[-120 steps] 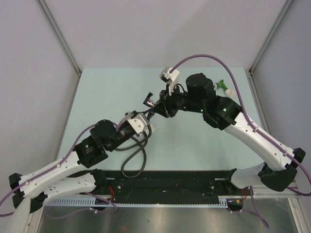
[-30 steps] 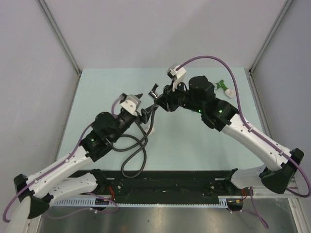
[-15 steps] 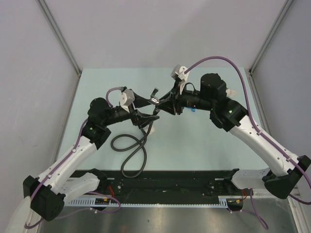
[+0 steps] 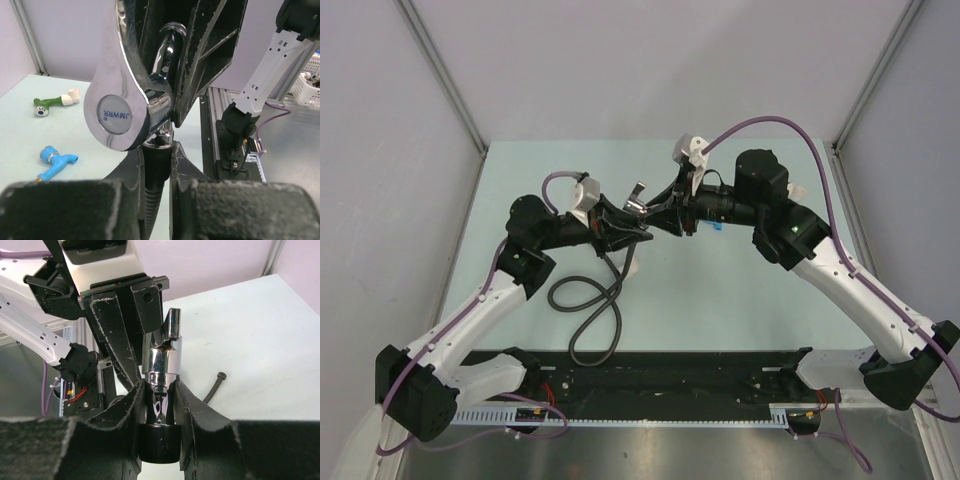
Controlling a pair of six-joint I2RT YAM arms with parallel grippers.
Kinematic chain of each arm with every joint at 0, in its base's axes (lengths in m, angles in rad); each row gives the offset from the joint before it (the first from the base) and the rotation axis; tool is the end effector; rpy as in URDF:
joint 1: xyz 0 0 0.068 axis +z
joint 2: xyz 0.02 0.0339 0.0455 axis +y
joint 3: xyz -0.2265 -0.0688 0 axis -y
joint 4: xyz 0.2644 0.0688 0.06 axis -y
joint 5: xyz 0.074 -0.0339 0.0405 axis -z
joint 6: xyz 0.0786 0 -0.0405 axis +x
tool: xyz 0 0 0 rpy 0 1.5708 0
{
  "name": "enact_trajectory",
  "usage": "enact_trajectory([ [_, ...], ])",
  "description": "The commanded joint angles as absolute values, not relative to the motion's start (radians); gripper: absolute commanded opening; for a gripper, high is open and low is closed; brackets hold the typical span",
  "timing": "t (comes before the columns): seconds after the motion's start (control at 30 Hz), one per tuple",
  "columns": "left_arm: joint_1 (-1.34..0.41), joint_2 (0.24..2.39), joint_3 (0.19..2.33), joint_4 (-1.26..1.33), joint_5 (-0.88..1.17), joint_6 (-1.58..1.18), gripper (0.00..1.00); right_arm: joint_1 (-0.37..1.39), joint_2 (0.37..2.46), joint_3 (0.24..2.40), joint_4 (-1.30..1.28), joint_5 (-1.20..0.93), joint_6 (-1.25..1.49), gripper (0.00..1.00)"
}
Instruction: Install the water faucets
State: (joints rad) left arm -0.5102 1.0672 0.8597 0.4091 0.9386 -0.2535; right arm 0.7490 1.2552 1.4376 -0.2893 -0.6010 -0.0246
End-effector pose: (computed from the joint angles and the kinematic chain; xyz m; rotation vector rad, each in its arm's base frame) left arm 0.2306 -0.2017 0.3402 0.9999 1.2259 -1.2458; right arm 0.2164 0.2619 0.4210 -1.0824 1.3994 1.0364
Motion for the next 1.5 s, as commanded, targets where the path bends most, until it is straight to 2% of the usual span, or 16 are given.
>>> enact_trajectory([
  [0.0, -0.512, 1.068, 0.9, 0.42, 0.875, -0.25, 0.0, 0.758, 1.235, 1.454, -0.219, -0.601, -0.021, 0.0],
  [0.13, -0.543, 1.045, 0.907, 0.338, 0.708, -0.186, 0.0, 0.762, 1.252, 1.456, -0.213, -0.484, 0.008, 0.0],
  [0.27, -0.653, 0.997, 0.926, 0.194, 0.346, -0.062, 0.0, 0.814, 1.275, 1.456, -0.222, -0.29, 0.026, 0.0],
  [0.3, -0.682, 0.994, 0.931, 0.175, 0.157, -0.017, 0.0, 0.822, 1.279, 1.454, -0.224, -0.216, 0.04, 0.0],
  [0.4, -0.805, 0.991, 0.939, 0.146, -0.129, -0.003, 0.0, 0.844, 1.298, 1.451, -0.219, -0.099, 0.08, 0.0],
  [0.5, -0.901, 1.002, 0.942, 0.144, -0.327, 0.099, 0.0, 0.845, 1.308, 1.437, -0.195, -0.032, 0.116, 0.0],
  [0.63, -1.002, 1.049, 0.974, 0.137, -0.477, 0.23, 0.0, 0.841, 1.325, 1.424, -0.163, -0.008, 0.149, 0.0],
  [0.67, -1.003, 1.049, 0.976, 0.135, -0.477, 0.221, 0.01, 0.838, 1.328, 1.425, -0.157, -0.008, 0.147, 0.0],
  [0.7, -1.003, 1.045, 0.973, 0.143, -0.48, 0.219, 0.06, 0.828, 1.328, 1.425, -0.146, -0.011, 0.147, 0.0],
  [0.73, -1.002, 1.032, 0.966, 0.149, -0.492, 0.224, 0.22, 0.821, 1.328, 1.425, -0.138, -0.014, 0.147, 0.0],
  [0.8, -0.994, 1.017, 0.963, 0.153, -0.502, 0.244, 0.38, 0.801, 1.321, 1.425, -0.123, -0.021, 0.146, 0.0],
  [0.83, -0.986, 0.999, 0.962, 0.15, -0.5, 0.247, 0.52, 0.773, 1.316, 1.425, -0.115, -0.025, 0.146, 0.0],
  [0.93, -0.913, 0.95, 0.957, 0.114, -0.453, 0.2, 0.69, 0.704, 1.298, 1.425, -0.095, -0.037, 0.149, 0.0],
  [1.13, -0.648, 0.839, 0.902, 0.057, -0.342, 0.022, 0.85, 0.568, 1.247, 1.419, -0.094, -0.089, 0.172, 0.0],
  [1.3, -0.372, 0.805, 0.907, -0.05, -0.175, -0.136, 0.89, 0.445, 1.221, 1.407, -0.013, -0.159, 0.224, 0.0],
  [1.47, -0.334, 0.788, 0.902, -0.064, -0.172, -0.176, 0.9, 0.422, 1.273, 1.434, 0.173, -0.282, 0.242, 0.0],
])
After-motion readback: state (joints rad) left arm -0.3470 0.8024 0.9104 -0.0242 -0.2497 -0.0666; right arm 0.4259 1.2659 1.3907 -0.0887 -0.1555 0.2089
